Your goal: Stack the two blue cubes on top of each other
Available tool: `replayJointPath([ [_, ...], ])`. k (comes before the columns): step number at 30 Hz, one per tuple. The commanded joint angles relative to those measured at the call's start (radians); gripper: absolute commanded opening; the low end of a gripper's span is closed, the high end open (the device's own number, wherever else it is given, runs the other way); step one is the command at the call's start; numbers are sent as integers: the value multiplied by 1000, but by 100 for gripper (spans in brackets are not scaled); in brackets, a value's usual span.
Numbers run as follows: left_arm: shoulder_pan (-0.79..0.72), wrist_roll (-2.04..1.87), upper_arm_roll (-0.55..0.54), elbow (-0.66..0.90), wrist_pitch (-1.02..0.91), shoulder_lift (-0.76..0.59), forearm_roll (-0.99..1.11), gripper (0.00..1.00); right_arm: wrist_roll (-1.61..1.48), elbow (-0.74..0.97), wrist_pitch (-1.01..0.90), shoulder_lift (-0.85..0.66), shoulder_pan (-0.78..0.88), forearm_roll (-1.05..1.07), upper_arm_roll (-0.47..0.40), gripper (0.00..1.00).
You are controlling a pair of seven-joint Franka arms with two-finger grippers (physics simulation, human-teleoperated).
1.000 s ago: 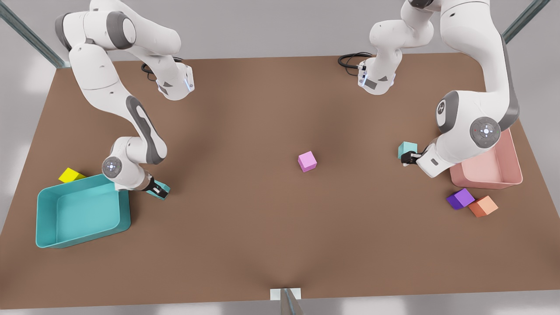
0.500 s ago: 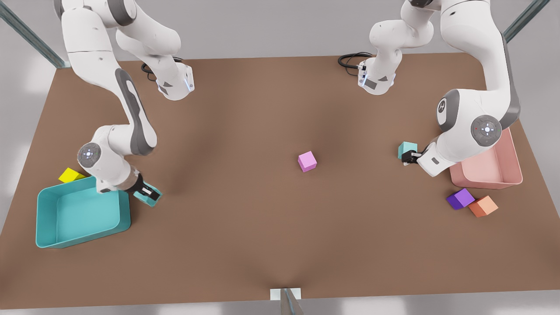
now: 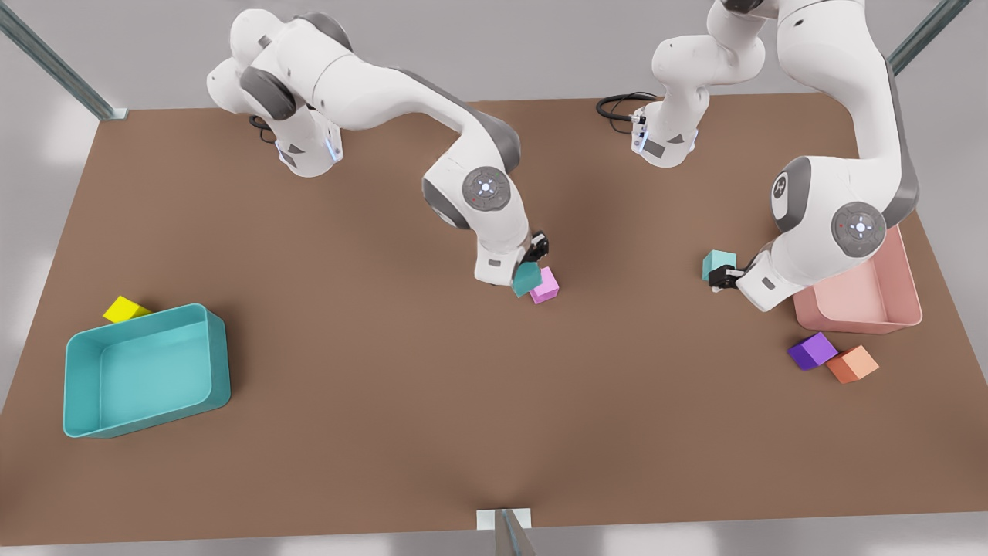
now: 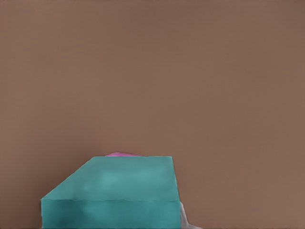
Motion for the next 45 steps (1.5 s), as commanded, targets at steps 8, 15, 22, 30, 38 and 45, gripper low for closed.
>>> replayJointPath([
  [8,2,-3,3,1,11,8,1,100,-184,44,312,205,45,-41,-109,21],
  [15,88,6,-8,-477,478,-120,107,100,-249,36,329,263,49,-98,-114,21],
  [22,261,11,-13,-750,642,-141,119,100,-275,37,387,310,51,-100,-143,55],
  [30,304,129,-52,-809,749,-108,116,100,-299,36,407,307,48,-98,-142,89],
  [38,298,138,-88,-821,806,-55,125,100,-378,25,-904,-529,-322,94,-167,100],
  [45,309,120,-94,-569,458,-38,114,100,-393,-1181,-208,-1138,-813,-61,-132,100],
])
